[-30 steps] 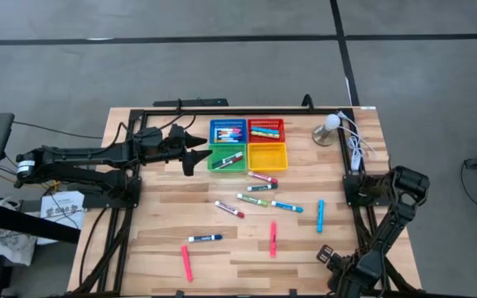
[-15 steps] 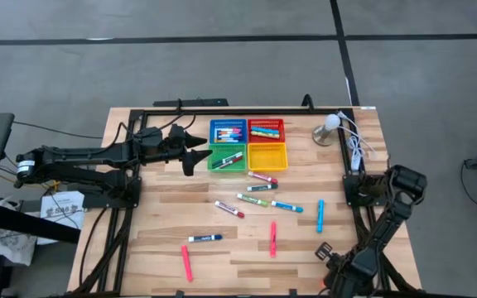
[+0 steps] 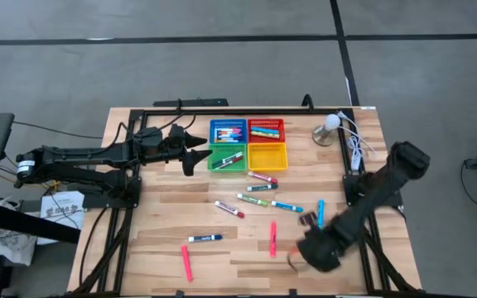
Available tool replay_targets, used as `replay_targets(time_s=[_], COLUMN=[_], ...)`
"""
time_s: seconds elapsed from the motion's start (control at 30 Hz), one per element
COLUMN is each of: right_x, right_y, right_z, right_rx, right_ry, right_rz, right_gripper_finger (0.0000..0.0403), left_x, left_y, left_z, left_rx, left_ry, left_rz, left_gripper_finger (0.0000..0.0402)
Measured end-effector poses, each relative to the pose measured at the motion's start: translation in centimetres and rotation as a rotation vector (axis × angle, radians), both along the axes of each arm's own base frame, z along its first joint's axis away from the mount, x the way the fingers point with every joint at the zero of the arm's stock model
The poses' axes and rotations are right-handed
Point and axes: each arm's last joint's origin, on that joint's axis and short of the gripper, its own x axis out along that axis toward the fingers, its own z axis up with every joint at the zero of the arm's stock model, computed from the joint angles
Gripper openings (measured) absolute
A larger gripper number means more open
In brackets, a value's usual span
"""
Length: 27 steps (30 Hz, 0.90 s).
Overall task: Pick & Place Markers
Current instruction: Put the large orange highlighter into the red bin
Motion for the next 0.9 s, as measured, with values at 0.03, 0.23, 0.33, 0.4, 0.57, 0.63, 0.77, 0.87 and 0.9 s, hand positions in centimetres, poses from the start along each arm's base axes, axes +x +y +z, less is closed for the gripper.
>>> replay_targets(time_s=[0.03, 0.23, 0.33, 0.4, 0.57, 0.63, 0.77, 0.87, 0.9], right_x=[0.4, 2.7, 3.8, 4.5, 5.6, 5.8, 5.8, 5.7, 5.7], right_y=[-0.8, -6.2, -9.2, -11.1, -15.5, -17.2, -20.5, -23.0, -24.0], right_z=[0.8, 6.4, 8.8, 10.4, 13.6, 14.5, 15.2, 15.2, 15.1], right_rx=[0.010, 0.075, 0.096, 0.130, 0.191, 0.186, 0.113, 0.031, 0.002], right_ry=[-0.035, -0.270, -0.403, -0.496, -0.736, -0.823, -0.896, -0.912, -0.908], right_rz=[-0.042, -0.297, -0.395, -0.453, -0.554, -0.585, -0.646, -0.706, -0.726], right_gripper_finger=[0.0056, 0.0056, 0.0056, 0.0056, 0.0056, 0.0056, 0.0056, 0.0056, 0.0056], left_x=[0.0, 0.0, 0.0, 0.0, 0.0, 0.0, 0.0, 0.0, 0.0], left_y=[0.0, 0.0, 0.0, 0.0, 0.0, 0.0, 0.0, 0.0, 0.0], left_z=[0.0, 0.0, 0.1, 0.1, 0.1, 0.1, 0.1, 0.1, 0.1], left_rx=[0.000, 0.001, 0.002, 0.002, 0.002, 0.002, 0.009, 0.017, 0.018], left_ry=[0.000, -0.004, -0.007, -0.007, -0.007, -0.007, -0.006, -0.006, -0.009], left_rz=[0.000, 0.000, 0.000, -0.001, -0.001, 0.000, -0.002, -0.003, -0.003], left_gripper_finger=[0.0260, 0.0260, 0.0260, 0.0260, 0.0260, 0.0260, 0.0260, 0.0260, 0.0260])
